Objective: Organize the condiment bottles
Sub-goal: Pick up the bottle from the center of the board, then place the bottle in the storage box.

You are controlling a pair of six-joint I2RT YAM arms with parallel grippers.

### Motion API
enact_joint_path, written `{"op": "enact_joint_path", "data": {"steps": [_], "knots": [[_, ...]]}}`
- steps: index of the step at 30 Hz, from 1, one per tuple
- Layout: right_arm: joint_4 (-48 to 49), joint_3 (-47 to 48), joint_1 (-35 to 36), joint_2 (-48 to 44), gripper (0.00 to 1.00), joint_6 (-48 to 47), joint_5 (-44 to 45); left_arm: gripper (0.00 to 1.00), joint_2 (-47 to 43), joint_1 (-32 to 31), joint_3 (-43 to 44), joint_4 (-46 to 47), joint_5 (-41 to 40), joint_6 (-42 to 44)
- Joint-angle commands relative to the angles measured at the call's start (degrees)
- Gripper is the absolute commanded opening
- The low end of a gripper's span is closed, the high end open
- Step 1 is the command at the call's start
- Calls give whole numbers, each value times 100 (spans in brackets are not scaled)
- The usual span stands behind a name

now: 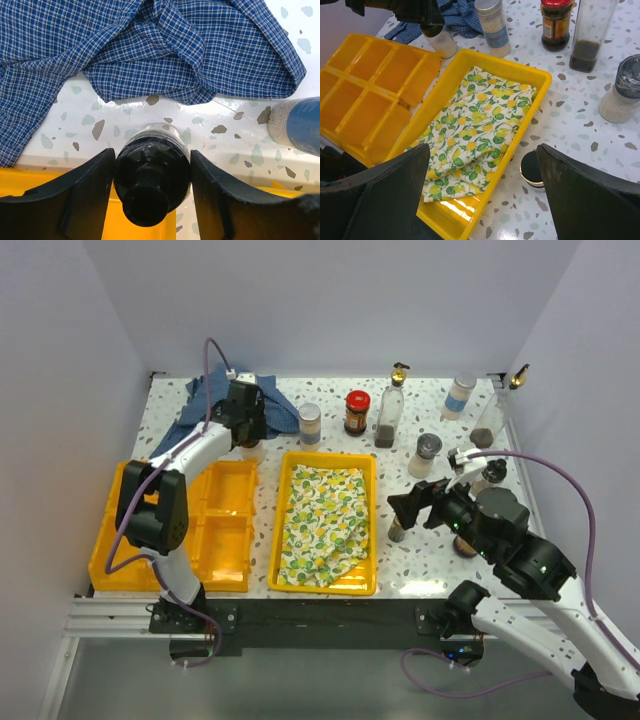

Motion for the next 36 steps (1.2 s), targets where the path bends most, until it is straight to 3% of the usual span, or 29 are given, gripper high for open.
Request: {"op": "enact_joint_path", "data": {"steps": [1, 9, 21, 24, 25, 28, 30, 36], "knots": [[-89, 255, 6, -146, 92, 163, -52, 0, -443, 43, 285, -110, -280, -26], [-221, 334, -3, -278, 91, 304, -114, 0, -531, 43, 725, -611, -807, -219], [-309, 387, 6, -428, 91, 383, -79, 0, -189, 43, 585, -391, -386, -157], [-327, 439, 6, -401, 91, 339, -61, 11, -74, 52, 532, -348, -377, -157], [-327, 466, -3, -401, 91, 322, -53, 21, -57, 52, 497, -260, -299, -149], [-327, 457, 6, -401, 91, 313, -44, 36, 22, 69, 348, -154, -219, -122], [-318, 440, 6, -410, 91, 304, -44, 41, 101, 78, 295, -119, -193, -87], [-335, 439, 6, -393, 91, 243, -17, 70, 251, 87, 233, -66, -78, -17]]}}
